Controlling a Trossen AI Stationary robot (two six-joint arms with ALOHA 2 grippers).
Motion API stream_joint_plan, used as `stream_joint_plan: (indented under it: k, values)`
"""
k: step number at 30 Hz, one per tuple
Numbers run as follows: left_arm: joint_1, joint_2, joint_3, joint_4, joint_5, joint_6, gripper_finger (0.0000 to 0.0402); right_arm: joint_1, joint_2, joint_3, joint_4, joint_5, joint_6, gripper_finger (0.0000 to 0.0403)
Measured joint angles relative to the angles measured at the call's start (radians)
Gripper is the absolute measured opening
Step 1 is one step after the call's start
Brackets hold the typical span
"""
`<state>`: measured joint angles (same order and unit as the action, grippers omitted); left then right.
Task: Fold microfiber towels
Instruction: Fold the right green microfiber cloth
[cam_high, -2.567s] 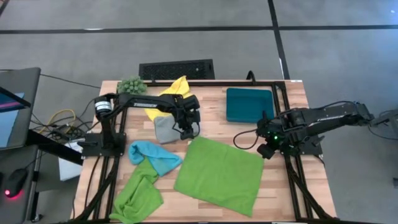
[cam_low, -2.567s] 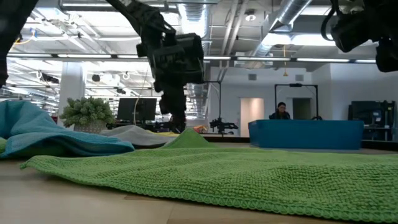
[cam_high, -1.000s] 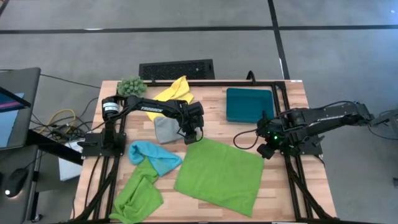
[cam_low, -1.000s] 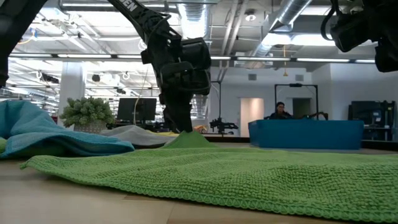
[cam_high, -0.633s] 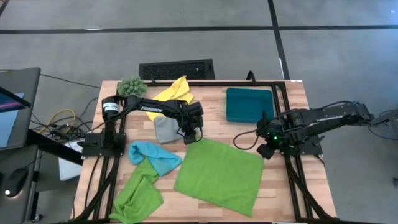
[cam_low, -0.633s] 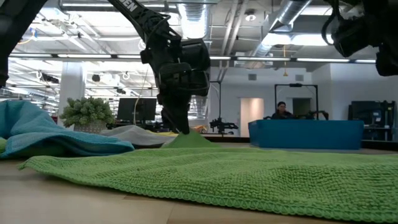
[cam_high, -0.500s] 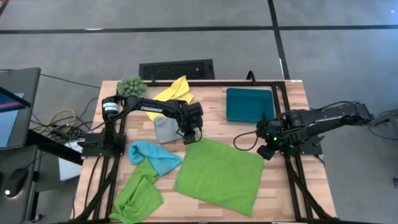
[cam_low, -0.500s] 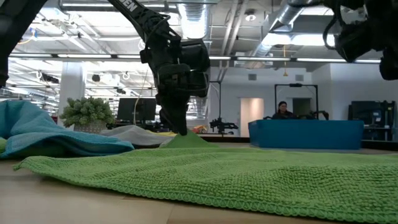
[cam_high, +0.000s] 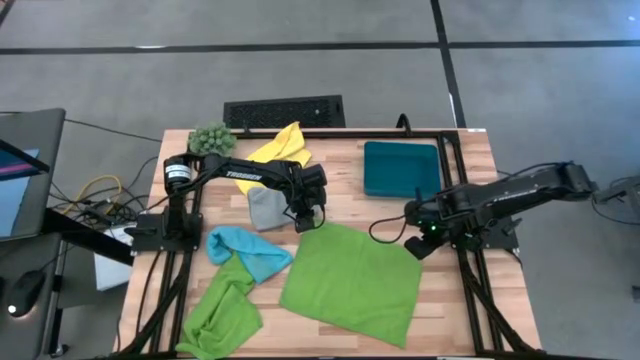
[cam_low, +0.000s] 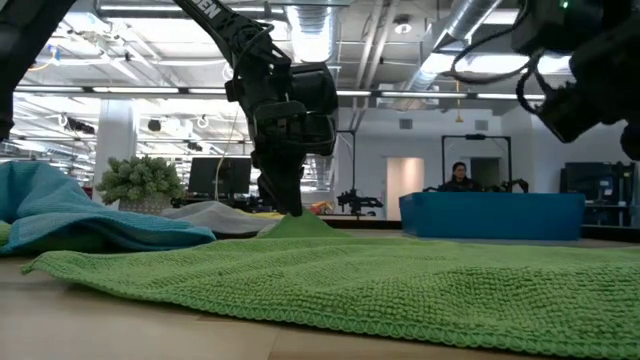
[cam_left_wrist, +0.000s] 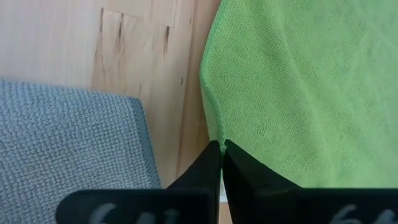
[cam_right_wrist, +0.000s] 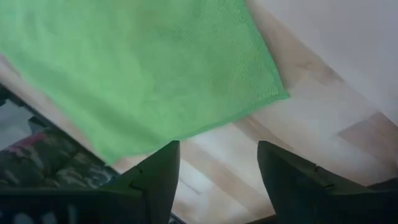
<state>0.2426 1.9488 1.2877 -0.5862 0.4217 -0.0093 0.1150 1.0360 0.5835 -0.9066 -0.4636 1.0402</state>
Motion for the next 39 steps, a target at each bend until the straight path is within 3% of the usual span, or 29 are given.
stream_joint_plan:
  k: [11, 20, 39]
  values:
    - [-0.001, 0.000, 0.000, 0.002, 0.011, 0.000, 0.0000, 0.000, 0.081, -0.125, 0.101, 0.005, -0.021, 0.0225]
    - [-0.001, 0.000, 0.000, 0.002, 0.012, 0.001, 0.0000, -0.034, 0.085, -0.132, 0.130, 0.078, -0.072, 0.0223]
    - [-0.001, 0.000, 0.000, 0.002, 0.012, 0.001, 0.0000, -0.064, 0.232, -0.130, 0.228, 0.000, -0.129, 0.0212]
